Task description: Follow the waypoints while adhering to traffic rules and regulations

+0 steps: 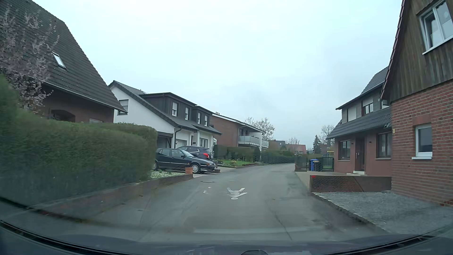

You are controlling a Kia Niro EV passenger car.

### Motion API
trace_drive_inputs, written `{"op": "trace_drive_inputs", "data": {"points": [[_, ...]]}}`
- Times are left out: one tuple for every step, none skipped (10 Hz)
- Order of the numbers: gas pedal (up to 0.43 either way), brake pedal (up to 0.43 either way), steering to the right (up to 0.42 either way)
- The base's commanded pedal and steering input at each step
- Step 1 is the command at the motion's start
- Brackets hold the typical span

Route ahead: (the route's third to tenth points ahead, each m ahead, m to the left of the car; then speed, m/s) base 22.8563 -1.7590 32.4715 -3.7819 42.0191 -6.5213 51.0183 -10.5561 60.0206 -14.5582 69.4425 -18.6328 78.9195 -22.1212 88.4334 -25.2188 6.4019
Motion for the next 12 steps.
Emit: {"op": "trace_drive_inputs", "data": {"points": [[0.177, 0.0, 0.031], [0.177, 0.0, 0.033], [0.177, 0.0, 0.033], [0.177, 0.0, 0.033], [0.177, 0.0, 0.033], [0.177, 0.0, 0.033], [0.177, 0.0, 0.033], [0.177, 0.0, 0.032], [0.177, 0.0, 0.032], [0.177, 0.0, 0.035], [0.177, 0.0, 0.037], [0.177, 0.0, 0.036]]}}
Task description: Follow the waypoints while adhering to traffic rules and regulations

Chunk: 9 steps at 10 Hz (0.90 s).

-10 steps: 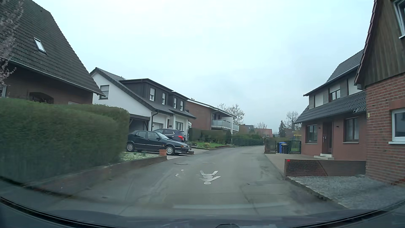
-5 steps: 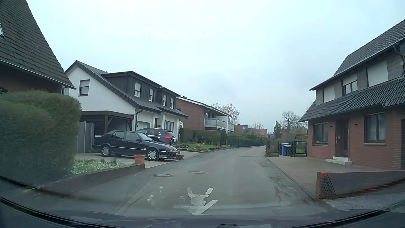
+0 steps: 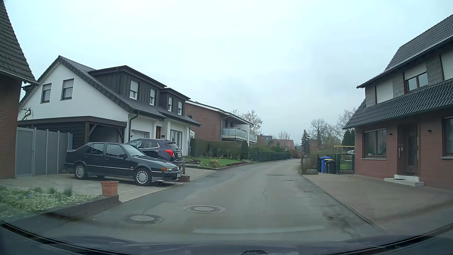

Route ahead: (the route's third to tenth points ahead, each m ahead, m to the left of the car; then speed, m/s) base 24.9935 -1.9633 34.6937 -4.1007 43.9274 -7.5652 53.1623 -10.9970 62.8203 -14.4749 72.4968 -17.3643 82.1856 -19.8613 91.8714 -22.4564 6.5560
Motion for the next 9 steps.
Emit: {"op": "trace_drive_inputs", "data": {"points": [[0.177, 0.0, 0.036], [0.177, 0.0, 0.037], [0.177, 0.0, 0.045], [0.177, 0.0, 0.054], [0.177, 0.0, 0.056], [0.177, 0.0, 0.054], [0.177, 0.0, 0.054], [0.177, 0.0, 0.054], [0.177, 0.0, 0.053]]}}
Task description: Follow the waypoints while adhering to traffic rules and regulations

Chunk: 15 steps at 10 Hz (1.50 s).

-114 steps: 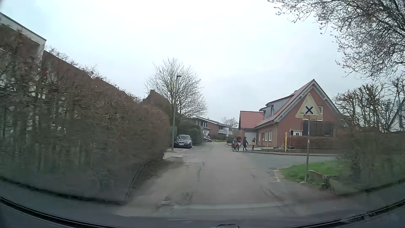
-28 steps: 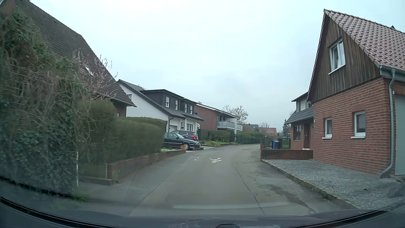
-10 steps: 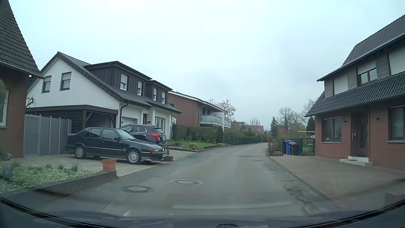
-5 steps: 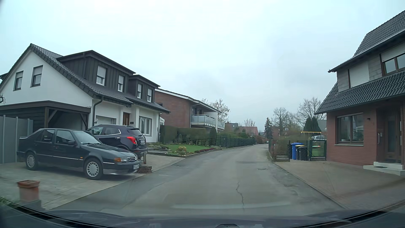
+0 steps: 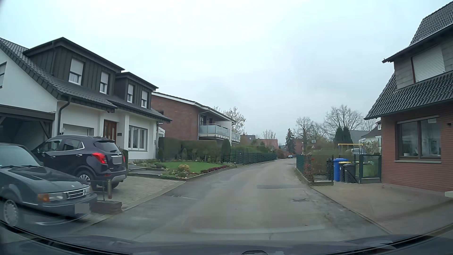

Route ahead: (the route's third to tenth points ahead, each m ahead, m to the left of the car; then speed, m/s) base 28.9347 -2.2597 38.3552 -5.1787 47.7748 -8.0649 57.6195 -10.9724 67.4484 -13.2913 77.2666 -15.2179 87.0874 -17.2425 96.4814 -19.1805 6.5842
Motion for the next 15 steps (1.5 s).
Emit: {"op": "trace_drive_inputs", "data": {"points": [[0.189, 0.0, 0.045], [0.189, 0.0, 0.039], [0.189, 0.0, 0.037], [0.189, 0.0, 0.038], [0.189, 0.0, 0.04], [0.189, 0.0, 0.04], [0.189, 0.0, 0.04], [0.189, 0.0, 0.04], [0.189, 0.0, 0.04], [0.177, 0.0, 0.04], [0.177, 0.0, 0.04], [0.177, 0.0, 0.042], [0.177, 0.0, 0.047], [0.177, 0.0, 0.048], [0.177, 0.0, 0.048]]}}
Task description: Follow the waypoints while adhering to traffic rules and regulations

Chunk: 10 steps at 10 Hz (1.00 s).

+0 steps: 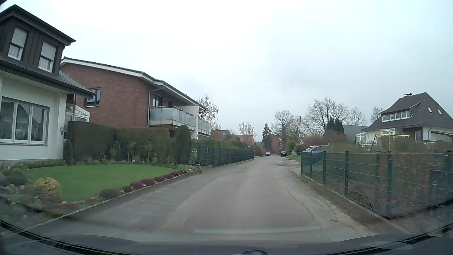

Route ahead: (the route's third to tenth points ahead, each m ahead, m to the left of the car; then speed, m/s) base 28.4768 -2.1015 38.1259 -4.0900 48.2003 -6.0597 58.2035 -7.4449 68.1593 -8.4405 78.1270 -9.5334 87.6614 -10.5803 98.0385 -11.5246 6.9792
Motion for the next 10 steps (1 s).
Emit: {"op": "trace_drive_inputs", "data": {"points": [[0.177, 0.0, 0.049], [0.177, 0.0, 0.049], [0.177, 0.0, 0.051], [0.169, 0.0, 0.051], [0.169, 0.0, 0.051], [0.169, 0.0, 0.05], [0.169, 0.0, 0.05], [0.169, 0.0, 0.05], [0.169, 0.0, 0.048], [0.169, 0.0, 0.048]]}}
